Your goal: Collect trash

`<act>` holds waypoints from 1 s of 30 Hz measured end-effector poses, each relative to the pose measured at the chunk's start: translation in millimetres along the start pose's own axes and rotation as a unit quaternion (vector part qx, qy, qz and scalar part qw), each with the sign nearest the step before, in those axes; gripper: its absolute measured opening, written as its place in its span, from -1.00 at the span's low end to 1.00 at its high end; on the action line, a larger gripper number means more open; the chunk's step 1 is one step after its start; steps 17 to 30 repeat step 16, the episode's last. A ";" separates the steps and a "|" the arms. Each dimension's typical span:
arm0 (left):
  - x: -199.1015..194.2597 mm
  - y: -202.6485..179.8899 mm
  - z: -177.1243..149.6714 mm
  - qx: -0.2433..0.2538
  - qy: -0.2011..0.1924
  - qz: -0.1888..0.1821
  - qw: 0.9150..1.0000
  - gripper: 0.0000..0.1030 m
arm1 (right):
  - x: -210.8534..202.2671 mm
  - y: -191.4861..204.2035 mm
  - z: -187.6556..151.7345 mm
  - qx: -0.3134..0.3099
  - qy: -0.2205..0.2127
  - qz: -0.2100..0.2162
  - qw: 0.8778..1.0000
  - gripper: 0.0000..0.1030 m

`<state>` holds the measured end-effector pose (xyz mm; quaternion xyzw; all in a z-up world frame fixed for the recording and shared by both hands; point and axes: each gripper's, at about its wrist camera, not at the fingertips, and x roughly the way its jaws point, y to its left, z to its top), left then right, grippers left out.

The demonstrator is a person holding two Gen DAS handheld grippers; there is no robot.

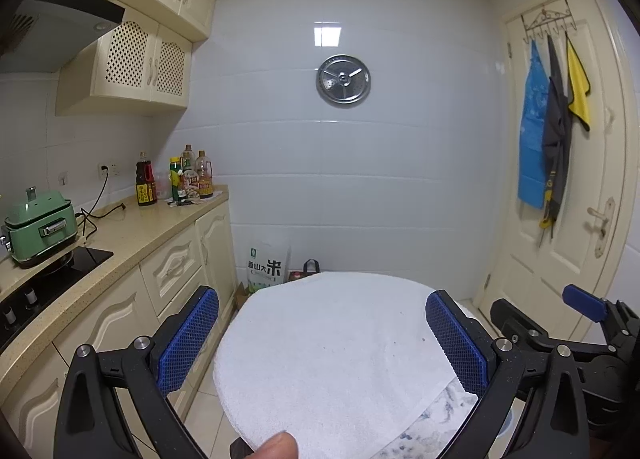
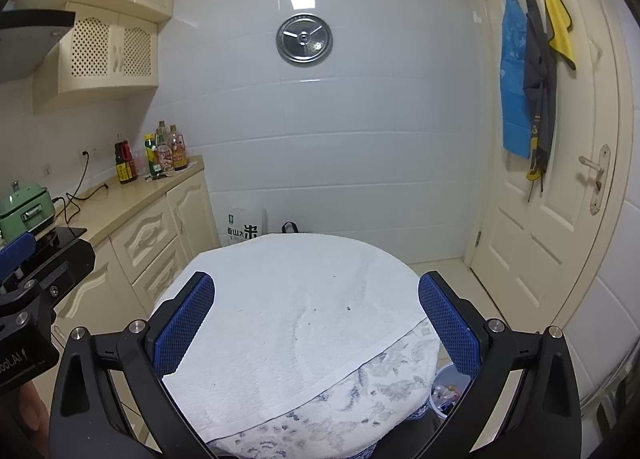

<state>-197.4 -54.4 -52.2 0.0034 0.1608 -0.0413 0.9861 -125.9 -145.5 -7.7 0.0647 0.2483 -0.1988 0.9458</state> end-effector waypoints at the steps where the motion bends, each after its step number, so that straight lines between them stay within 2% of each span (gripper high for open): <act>1: 0.0 -0.3 0.3 0.000 0.000 0.001 1.000 0.99 | -0.2 1.2 -0.1 -0.001 0.000 0.002 1.000 1.00; 14: -0.5 1.2 0.1 -0.018 -0.007 -0.011 1.000 0.99 | -0.2 4.1 -1.6 -0.005 0.002 0.000 1.000 1.00; 30: -1.1 -0.8 -3.3 -0.017 -0.008 -0.009 1.000 0.99 | 1.5 4.1 -1.9 -0.005 0.005 0.000 1.000 1.00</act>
